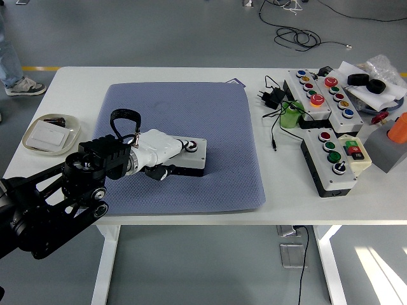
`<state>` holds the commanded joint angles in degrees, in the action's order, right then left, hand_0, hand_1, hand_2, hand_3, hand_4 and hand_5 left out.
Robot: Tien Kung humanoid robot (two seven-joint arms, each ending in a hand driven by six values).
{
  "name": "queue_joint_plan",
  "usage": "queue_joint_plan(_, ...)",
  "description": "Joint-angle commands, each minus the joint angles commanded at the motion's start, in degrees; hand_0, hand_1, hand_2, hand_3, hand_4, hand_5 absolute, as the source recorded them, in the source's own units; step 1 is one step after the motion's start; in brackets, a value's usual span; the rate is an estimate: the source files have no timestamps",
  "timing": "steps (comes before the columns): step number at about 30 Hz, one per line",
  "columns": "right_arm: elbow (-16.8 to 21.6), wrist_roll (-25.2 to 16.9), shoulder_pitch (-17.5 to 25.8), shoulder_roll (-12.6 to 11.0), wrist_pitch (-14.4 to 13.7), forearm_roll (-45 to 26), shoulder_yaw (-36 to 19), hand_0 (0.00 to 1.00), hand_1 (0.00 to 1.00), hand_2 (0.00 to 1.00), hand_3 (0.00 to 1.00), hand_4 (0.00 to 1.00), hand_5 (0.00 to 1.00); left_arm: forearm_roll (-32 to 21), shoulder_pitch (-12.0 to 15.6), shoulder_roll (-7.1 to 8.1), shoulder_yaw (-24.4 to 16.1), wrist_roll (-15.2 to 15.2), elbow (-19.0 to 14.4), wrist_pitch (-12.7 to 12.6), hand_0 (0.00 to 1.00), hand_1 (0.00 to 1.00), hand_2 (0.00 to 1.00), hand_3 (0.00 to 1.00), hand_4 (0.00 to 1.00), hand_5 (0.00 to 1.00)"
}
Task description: Pick up the button,place it on the desk,press the button,press the button
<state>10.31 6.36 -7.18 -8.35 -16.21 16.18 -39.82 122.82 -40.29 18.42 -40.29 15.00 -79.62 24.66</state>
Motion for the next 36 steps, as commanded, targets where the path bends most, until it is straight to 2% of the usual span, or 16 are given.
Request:
queue_joint_plan(9,0.0,0.1,0.2,0.0,0.0,0.2,-0.1,0.787,0.797,0.817,0.751,0.412,0.479,-0.2,0.7,0.11,-2.3,-0.8,-2.4,-2.8,0.076,0.05,0.074,0.887,0.503,0.002)
queue_joint_plan(15,0.0,0.1,0.4,-0.1,0.0,0.3,-0.1,0.787,0.797,0.817,0.751,0.412,0.479,-0.7,1.8,0.24,-7.0,-1.1,-6.3,-3.8,0.075,0.05,0.074,0.888,0.502,0.002)
queue_joint_plan(20,0.0,0.0,0.4,-0.1,0.0,0.4,-0.2,0.787,0.797,0.817,0.751,0.412,0.479,-0.2,2.4,0.09,-10.1,-1.3,-6.9,-4.9,0.076,0.051,0.073,0.889,0.5,0.002)
queue_joint_plan(22,0.0,0.0,0.4,-0.1,0.0,0.5,-0.3,0.787,0.797,0.817,0.751,0.412,0.479,-0.1,3.0,0.01,-11.5,-1.5,-6.5,-6.1,0.076,0.051,0.073,0.889,0.5,0.002)
queue_joint_plan(25,0.0,0.0,0.4,-0.2,0.0,0.5,-0.4,0.787,0.797,0.817,0.751,0.412,0.479,-1.3,4.1,-0.12,-13.7,-1.9,-5.6,-10.4,0.076,0.051,0.073,0.889,0.5,0.002)
queue_joint_plan(26,0.0,0.0,0.4,-0.1,0.0,0.5,-0.4,0.787,0.797,0.817,0.751,0.412,0.479,-1.5,4.4,-0.15,-14.0,-1.9,-5.4,-10.8,0.069,0.085,0.12,0.896,0.561,0.21)
queue_joint_plan(28,0.0,0.1,0.4,-0.1,0.0,0.6,-0.5,0.787,0.797,0.817,0.751,0.412,0.479,-5.6,5.5,-0.28,-15.5,-2.0,-4.3,-16.0,0.069,0.085,0.12,0.896,0.561,0.21)
queue_joint_plan(31,0.0,0.1,0.4,-0.1,0.0,0.6,-0.5,0.787,0.797,0.817,0.751,0.412,0.479,-9.3,7.1,-0.58,-17.4,-3.4,-2.9,-21.4,0.069,0.085,0.12,0.896,0.561,0.21)
queue_joint_plan(32,0.0,0.2,0.4,-0.1,0.0,0.7,-0.5,0.787,0.797,0.817,0.751,0.412,0.479,-11.9,7.8,-0.74,-18.4,-4.2,-2.3,-24.0,0.24,0.381,0.405,0.983,0.76,0.772)
queue_joint_plan(36,0.0,0.2,0.4,0.0,0.0,0.5,-0.4,0.787,0.797,0.817,0.751,0.412,0.479,-21.5,9.4,-0.97,-21.3,-7.3,-1.1,-33.7,0.24,0.381,0.405,0.983,0.76,0.772)
